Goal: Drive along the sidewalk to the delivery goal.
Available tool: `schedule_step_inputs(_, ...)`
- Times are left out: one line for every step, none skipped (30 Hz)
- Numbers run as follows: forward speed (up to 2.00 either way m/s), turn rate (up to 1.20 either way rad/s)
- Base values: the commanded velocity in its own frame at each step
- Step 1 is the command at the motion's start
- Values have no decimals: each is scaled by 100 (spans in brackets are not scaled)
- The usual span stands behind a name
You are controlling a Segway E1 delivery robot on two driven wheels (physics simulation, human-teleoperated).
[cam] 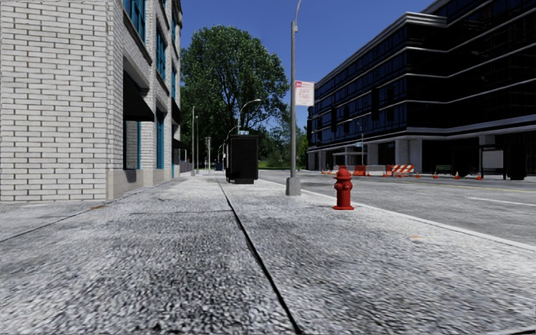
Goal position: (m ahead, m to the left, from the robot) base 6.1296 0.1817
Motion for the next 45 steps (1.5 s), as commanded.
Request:
schedule_step_inputs(200,0)
schedule_step_inputs(200,0)
schedule_step_inputs(200,0)
schedule_step_inputs(200,0)
schedule_step_inputs(200,0)
schedule_step_inputs(200,0)
schedule_step_inputs(200,0)
schedule_step_inputs(200,0)
schedule_step_inputs(200,0)
schedule_step_inputs(200,0)
schedule_step_inputs(200,0)
schedule_step_inputs(200,0)
schedule_step_inputs(200,0)
schedule_step_inputs(200,0)
schedule_step_inputs(200,0)
schedule_step_inputs(200,0)
schedule_step_inputs(200,0)
schedule_step_inputs(200,0)
schedule_step_inputs(200,0)
schedule_step_inputs(200,0)
schedule_step_inputs(200,0)
schedule_step_inputs(200,0)
schedule_step_inputs(200,0)
schedule_step_inputs(200,0)
schedule_step_inputs(200,0)
schedule_step_inputs(200,0)
schedule_step_inputs(200,0)
schedule_step_inputs(200,0)
schedule_step_inputs(200,0)
schedule_step_inputs(200,0)
schedule_step_inputs(200,0)
schedule_step_inputs(200,0)
schedule_step_inputs(200,0)
schedule_step_inputs(200,0)
schedule_step_inputs(200,0)
schedule_step_inputs(200,0)
schedule_step_inputs(200,0)
schedule_step_inputs(200,0)
schedule_step_inputs(200,0)
schedule_step_inputs(200,0)
schedule_step_inputs(200,0)
schedule_step_inputs(200,0)
schedule_step_inputs(200,0)
schedule_step_inputs(200,0)
schedule_step_inputs(200,0)
